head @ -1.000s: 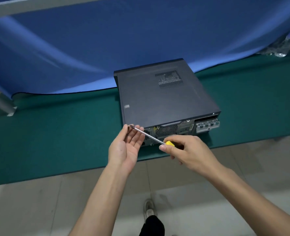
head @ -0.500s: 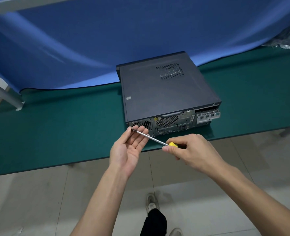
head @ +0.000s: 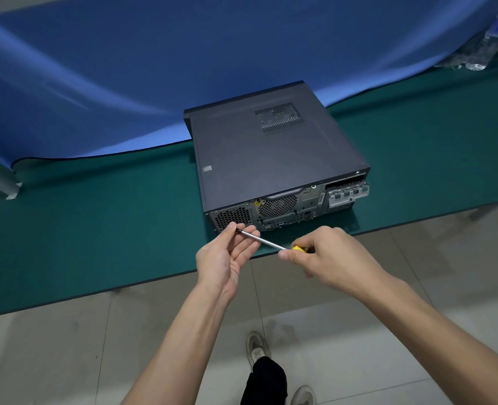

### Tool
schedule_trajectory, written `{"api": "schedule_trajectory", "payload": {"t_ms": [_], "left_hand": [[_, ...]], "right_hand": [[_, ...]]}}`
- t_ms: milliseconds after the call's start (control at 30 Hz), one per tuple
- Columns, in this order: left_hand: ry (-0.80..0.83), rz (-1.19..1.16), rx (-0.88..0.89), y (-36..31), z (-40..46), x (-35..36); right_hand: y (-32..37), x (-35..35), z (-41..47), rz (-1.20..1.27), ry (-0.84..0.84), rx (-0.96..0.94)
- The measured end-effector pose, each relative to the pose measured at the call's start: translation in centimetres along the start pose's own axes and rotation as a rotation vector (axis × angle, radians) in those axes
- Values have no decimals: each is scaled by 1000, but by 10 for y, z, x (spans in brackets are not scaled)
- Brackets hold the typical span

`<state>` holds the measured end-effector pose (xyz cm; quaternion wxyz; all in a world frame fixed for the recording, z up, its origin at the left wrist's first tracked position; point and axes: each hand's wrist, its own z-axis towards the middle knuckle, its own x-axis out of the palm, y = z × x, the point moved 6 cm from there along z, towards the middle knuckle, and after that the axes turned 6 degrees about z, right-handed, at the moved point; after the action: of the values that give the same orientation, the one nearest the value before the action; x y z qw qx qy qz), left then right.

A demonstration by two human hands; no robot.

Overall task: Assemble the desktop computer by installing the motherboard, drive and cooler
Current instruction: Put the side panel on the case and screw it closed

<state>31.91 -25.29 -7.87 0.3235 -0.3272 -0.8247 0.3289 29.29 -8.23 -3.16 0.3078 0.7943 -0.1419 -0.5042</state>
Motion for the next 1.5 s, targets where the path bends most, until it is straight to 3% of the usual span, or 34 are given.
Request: {"api": "schedule_trajectory", "payload": {"t_ms": [167, 300, 700, 1033, 1500], "left_hand": [[43, -14, -21, 7, 25, 19], [74, 8, -44, 13, 47, 31], [100, 8, -223, 28, 81, 41], [82, 211, -78, 15, 84, 39], [85, 182, -119, 14, 82, 40]], "right_hand": [[-16, 25, 7, 593, 168, 252], [-23, 39, 13, 722, 219, 319], [-31, 64, 34, 680, 20, 339], [-34, 69, 38, 618, -83, 320], [-32, 67, 39, 412, -128, 257]]}}
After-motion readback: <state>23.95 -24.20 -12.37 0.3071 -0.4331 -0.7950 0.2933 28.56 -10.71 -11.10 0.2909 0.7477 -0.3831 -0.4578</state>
